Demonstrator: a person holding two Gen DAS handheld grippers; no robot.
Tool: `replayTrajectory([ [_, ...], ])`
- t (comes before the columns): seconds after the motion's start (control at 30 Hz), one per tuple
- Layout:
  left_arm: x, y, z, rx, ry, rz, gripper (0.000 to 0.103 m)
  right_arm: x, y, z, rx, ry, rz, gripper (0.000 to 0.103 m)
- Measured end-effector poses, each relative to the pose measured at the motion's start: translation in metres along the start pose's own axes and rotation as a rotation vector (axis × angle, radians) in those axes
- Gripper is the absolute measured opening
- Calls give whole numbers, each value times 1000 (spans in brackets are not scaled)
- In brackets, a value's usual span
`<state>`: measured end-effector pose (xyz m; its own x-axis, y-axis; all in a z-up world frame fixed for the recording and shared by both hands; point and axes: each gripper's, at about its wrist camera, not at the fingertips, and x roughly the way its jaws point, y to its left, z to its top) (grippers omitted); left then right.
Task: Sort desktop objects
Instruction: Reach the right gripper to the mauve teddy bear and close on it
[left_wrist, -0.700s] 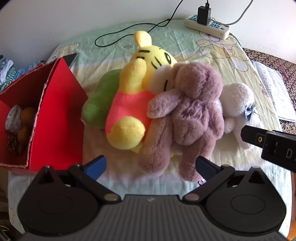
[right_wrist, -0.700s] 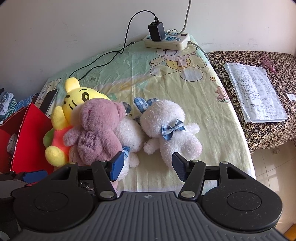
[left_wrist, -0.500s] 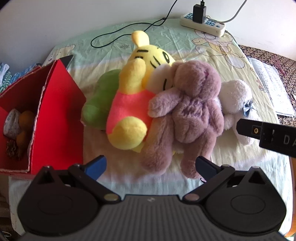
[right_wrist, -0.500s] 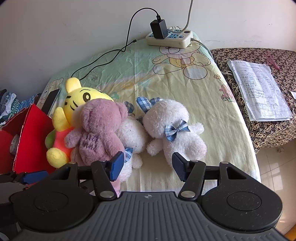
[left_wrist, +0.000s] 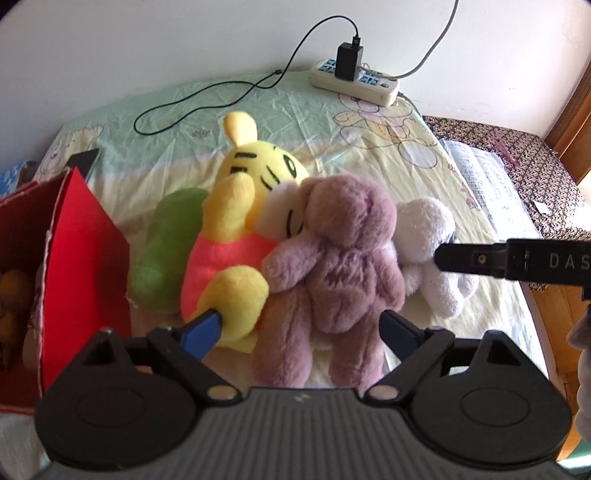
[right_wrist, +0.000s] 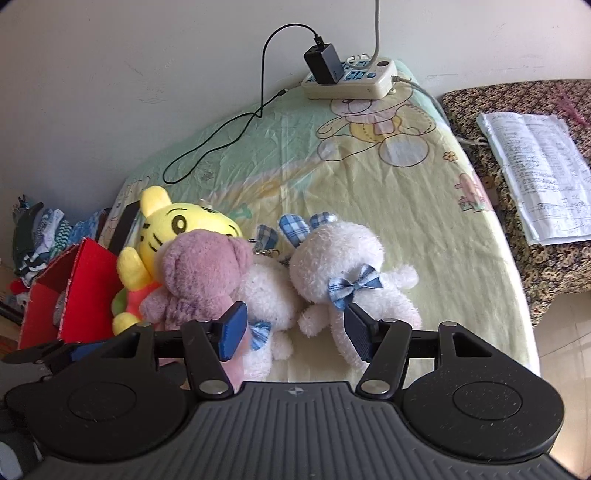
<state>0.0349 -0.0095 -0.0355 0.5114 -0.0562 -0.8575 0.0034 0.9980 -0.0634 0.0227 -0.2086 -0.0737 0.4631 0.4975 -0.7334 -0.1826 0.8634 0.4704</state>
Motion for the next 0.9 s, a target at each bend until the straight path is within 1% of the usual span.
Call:
replayTrajectory([
  [0.03,3,-1,2,7,-4,1,96,3,2,1,8,10,37,62],
  [0.07,7,-3,5,16,-3,11,97,6,5,2,11,17,68,62],
  [0.17,11,-5,7,41,-7,14,99,13,16,6,-23,23,123,65],
  [0.33,14,-2,5,47,0,16,100,32,26,10,-69,56,143,66],
  [0.5,20,-6,2,67,-7,57,100,53,29,9,-70,101,163,67],
  [0.57,21,-6,1,66,-19,73,100,55,28,8,-61,100,173,67],
  [0.6,21,-4,1,60,-19,69,100,54,29,8,-70,97,176,64],
  [0.63,20,-6,0,56,-22,68,100,52,29,8,-76,95,193,54],
  [0.67,20,-7,0,58,-25,69,100,51,29,8,-76,101,225,48],
  [0.8,16,-19,-7,102,-41,95,95,46,29,4,-96,102,230,46],
  [0.83,15,-20,-9,111,-43,92,94,44,27,3,-93,101,237,44],
  [0.9,10,-25,-13,125,-46,79,88,39,23,3,-84,100,264,38],
])
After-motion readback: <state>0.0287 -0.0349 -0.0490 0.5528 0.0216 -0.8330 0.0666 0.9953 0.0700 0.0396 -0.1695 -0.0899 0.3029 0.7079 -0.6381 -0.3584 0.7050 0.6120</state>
